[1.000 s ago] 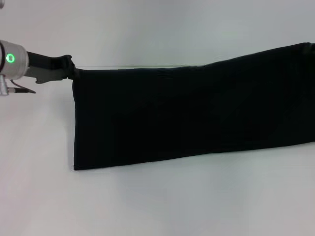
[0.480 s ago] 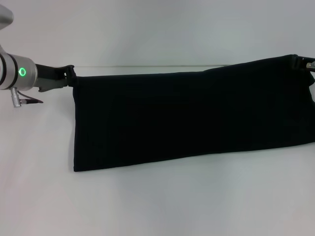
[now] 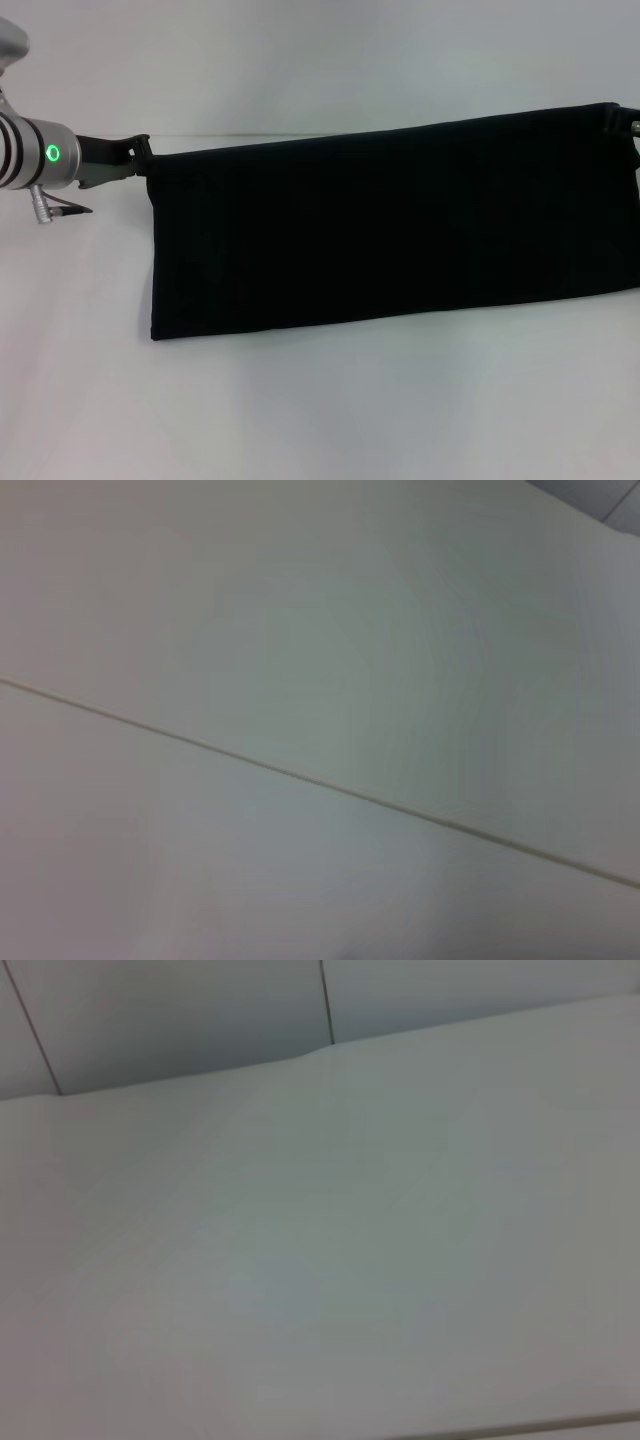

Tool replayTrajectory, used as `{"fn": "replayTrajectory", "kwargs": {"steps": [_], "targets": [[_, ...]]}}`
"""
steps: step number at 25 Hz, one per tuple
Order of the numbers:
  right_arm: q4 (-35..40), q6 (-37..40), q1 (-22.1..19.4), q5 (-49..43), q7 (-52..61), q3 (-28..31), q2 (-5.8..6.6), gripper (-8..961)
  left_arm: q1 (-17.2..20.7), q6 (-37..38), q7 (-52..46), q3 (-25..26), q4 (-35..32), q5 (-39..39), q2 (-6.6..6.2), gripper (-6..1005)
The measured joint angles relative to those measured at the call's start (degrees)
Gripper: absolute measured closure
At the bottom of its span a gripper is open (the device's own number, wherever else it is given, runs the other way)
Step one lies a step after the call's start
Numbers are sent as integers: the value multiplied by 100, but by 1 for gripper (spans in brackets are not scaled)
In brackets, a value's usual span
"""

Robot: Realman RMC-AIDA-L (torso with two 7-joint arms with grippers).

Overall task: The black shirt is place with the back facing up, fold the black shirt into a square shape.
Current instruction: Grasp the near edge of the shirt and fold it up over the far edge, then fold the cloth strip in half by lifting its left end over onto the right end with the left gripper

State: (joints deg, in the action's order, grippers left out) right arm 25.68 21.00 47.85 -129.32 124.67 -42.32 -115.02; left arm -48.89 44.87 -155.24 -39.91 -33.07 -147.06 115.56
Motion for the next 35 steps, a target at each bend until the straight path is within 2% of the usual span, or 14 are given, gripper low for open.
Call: {"fn": "replayTrajectory", "kwargs": {"steps": [7,13,18,20,22,23,25,27,28,29,31,33,35], "targets": [[-121,-203,70,-12,0,-92,-1,851,-15,-74,2,-18,68,0,20,870],[-183,-354,119,-21,-1,-495,11,849,-18,-89,49,-18,31,47,120,867],[-212,-380,216,-6,65,-521,97,847,-91,61,80,-17,-90,83,235,865],[-107,-214,201,8,99,-513,133,756,-100,346,79,-13,-239,191,249,864],[37,80,143,3,187,-513,169,665,-63,724,79,10,-417,331,249,709],[133,298,95,1,268,-514,195,620,-10,1023,79,36,-535,466,232,631],[342,756,0,7,453,-507,270,518,125,1499,80,84,-665,760,143,608],[523,1258,-103,7,671,-492,364,416,351,2125,99,205,-687,1216,-51,584],[599,1557,-158,-3,818,-482,428,365,416,2320,118,282,-674,1340,-107,572],[668,1814,-210,-13,951,-470,493,340,552,2756,190,514,-608,1547,-208,561],[734,2294,-288,-25,1213,-454,652,289,762,3489,342,1135,-522,1651,-293,537],[748,2725,-347,-28,1462,-451,816,239,986,4017,433,1720,-475,1646,-330,514],[748,3057,-392,-30,1692,-451,967,214,1233,4347,451,2057,-461,1636,-333,501]]}}
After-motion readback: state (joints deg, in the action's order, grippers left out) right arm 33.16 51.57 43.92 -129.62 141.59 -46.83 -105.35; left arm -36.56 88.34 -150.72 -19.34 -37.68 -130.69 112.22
